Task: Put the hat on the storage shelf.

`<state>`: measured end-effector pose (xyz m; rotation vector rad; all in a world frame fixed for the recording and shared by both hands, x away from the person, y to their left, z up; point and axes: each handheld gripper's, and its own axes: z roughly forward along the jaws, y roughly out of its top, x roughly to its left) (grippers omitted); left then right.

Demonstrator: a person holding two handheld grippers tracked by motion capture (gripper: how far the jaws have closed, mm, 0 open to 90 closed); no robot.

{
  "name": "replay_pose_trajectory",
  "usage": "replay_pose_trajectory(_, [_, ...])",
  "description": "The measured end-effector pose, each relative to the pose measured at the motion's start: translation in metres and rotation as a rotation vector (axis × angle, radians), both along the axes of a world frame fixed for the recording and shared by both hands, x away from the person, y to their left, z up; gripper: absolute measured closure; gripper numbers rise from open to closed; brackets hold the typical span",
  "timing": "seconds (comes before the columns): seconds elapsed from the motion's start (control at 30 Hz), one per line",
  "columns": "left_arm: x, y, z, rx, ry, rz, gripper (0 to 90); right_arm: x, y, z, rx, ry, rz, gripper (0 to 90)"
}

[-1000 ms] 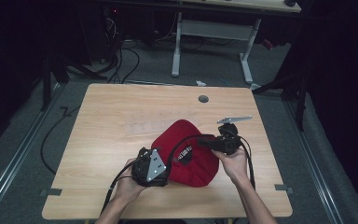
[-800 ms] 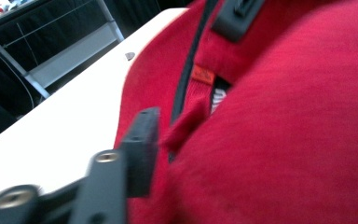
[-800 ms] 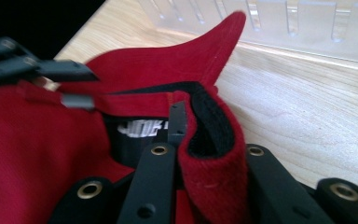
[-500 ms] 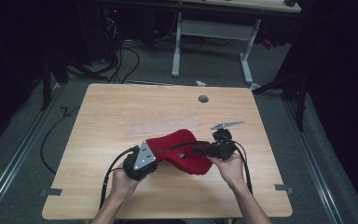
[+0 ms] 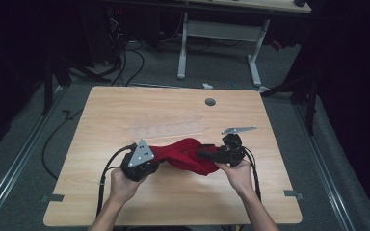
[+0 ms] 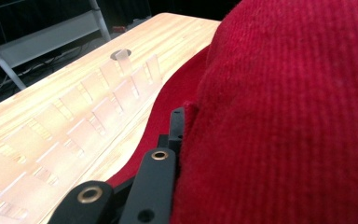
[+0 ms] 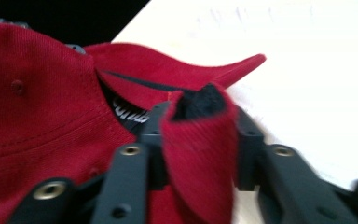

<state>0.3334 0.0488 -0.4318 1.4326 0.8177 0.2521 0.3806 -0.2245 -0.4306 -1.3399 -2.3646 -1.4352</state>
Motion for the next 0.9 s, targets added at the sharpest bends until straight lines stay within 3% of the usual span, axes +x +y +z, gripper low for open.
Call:
replay_pose_trajectory(0.1, [0.002,0.003,0.002,-0.012,0.012,0.005,79.9,-0.002,-0.005,0.005,0.025,-0.043,-0.035,52.3])
replay_pose_trajectory(0.27, [0.008,0.009,0.005,-0.038,0.046,0.017,80.0,-0.009,-0.021,0.014,0.112,-0.108,-0.113,45.5])
replay_pose_trajectory(0.57, [0.017,0.018,0.007,-0.065,0.095,0.053,80.2,-0.02,-0.049,0.021,0.139,-0.217,-0.225,43.4])
replay_pose_trajectory(0.7, [0.023,0.026,0.012,-0.107,0.114,0.074,80.3,-0.024,-0.057,0.011,0.074,-0.224,-0.253,42.8])
replay_pose_trajectory(0.9, [0.028,0.036,0.024,-0.158,0.109,0.101,80.3,-0.02,-0.058,-0.026,-0.119,-0.186,-0.277,42.6])
